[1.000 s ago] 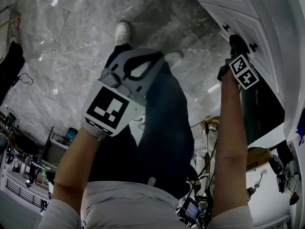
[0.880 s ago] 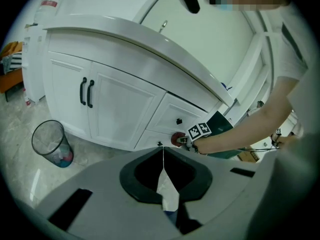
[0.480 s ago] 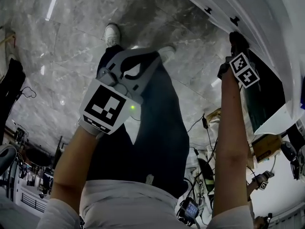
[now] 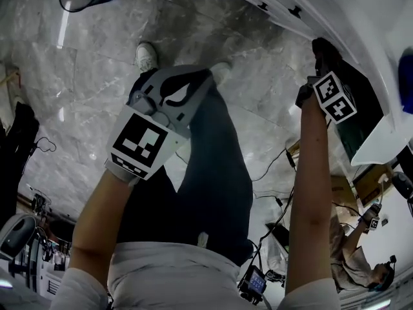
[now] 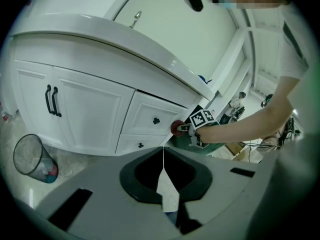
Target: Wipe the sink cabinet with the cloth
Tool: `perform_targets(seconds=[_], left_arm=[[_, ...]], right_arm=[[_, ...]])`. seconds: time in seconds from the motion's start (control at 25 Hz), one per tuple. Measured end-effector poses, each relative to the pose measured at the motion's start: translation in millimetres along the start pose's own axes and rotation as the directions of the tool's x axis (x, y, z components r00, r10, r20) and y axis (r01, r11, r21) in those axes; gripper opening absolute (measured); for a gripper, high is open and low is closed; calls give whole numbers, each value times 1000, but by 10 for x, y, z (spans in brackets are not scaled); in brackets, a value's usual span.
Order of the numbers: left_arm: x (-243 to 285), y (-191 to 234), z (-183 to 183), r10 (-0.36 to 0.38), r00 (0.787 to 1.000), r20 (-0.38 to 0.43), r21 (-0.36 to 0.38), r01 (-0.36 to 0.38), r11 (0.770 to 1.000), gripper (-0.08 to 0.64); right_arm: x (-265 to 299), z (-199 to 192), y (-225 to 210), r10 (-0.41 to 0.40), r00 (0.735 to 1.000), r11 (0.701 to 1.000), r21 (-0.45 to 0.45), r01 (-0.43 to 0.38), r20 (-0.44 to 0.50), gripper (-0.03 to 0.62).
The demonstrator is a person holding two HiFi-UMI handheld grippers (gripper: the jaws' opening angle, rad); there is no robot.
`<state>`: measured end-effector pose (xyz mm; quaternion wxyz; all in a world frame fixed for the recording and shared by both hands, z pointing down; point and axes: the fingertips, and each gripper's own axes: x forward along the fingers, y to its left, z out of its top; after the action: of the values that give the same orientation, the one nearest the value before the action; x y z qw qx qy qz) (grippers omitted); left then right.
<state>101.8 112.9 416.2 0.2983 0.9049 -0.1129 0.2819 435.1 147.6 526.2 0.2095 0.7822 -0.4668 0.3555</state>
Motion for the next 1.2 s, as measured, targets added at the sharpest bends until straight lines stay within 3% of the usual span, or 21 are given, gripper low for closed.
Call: perform_targets(seconds=[0.6,0.96,1.2], left_arm=[[-121,-127,232,-86,996,0,91,86,992,12],[-282,-16,160,-76,997,36,55,74,996,12],[-502,221,90,-25,997,66,17,24,1000,12]], right_arm=[[-826,694,-3,-34,988,999,1,34,151,106],[-871,887,326,-15,983,999,-36,22,185,106],[-786,949,691,20,981,998,-56,-9,193,106]])
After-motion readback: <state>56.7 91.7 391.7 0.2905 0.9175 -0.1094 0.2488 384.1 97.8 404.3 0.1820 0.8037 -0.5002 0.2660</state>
